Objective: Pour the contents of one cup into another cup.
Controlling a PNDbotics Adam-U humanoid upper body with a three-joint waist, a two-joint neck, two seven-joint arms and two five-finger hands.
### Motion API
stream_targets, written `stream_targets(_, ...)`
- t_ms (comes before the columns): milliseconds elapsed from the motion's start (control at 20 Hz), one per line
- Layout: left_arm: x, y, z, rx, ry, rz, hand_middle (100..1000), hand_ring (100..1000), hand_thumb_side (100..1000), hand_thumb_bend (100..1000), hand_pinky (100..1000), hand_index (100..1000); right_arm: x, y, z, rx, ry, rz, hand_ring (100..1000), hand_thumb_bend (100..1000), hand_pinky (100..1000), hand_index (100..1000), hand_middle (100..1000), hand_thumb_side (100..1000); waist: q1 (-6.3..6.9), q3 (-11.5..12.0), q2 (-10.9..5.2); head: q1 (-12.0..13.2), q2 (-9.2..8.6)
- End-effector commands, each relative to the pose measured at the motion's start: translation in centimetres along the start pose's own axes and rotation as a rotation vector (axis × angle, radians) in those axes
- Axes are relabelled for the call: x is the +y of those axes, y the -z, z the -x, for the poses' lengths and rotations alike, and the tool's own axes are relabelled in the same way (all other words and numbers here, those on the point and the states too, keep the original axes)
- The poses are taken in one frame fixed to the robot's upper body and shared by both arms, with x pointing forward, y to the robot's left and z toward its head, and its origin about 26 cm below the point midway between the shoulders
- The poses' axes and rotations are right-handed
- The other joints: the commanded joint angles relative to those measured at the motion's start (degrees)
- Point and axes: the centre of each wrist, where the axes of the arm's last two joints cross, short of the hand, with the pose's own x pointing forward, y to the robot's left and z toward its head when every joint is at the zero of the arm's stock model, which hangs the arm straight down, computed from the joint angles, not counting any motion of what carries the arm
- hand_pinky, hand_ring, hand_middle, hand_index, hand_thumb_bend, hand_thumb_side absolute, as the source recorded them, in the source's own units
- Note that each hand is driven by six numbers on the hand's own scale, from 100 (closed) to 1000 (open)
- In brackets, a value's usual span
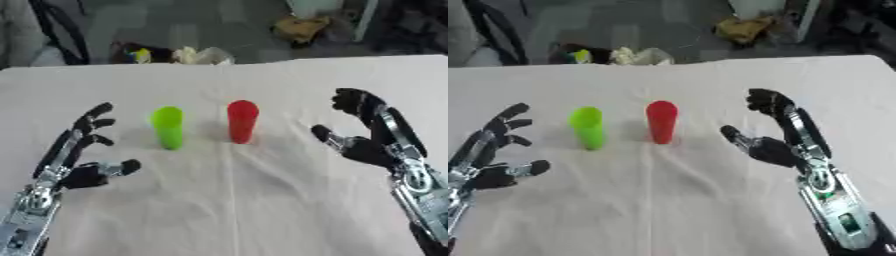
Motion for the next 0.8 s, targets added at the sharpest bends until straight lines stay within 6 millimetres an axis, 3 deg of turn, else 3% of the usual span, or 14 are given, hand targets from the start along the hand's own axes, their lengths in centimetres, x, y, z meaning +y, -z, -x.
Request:
stream_targets(50, -0.4, 1.1, -0.1, -0.010, 0.024, 0.017, 936, 872, 465, 853, 650, 978, -0.4, 0.5, -0.6, -0.025, -0.006, 0.002, 780, 587, 895, 840, 735, 285, -0.05, -0.3, -0.58, 0.2, -0.42)
stream_targets(800, -3.7, 3.6, 1.3, 0.026, 0.031, 0.054, 911, 847, 446, 846, 610, 968, -0.3, 0.6, -0.7, -0.029, -0.001, -0.008, 780, 598, 895, 840, 733, 281, -0.22, -1.2, -0.30, 0.7, -0.48)
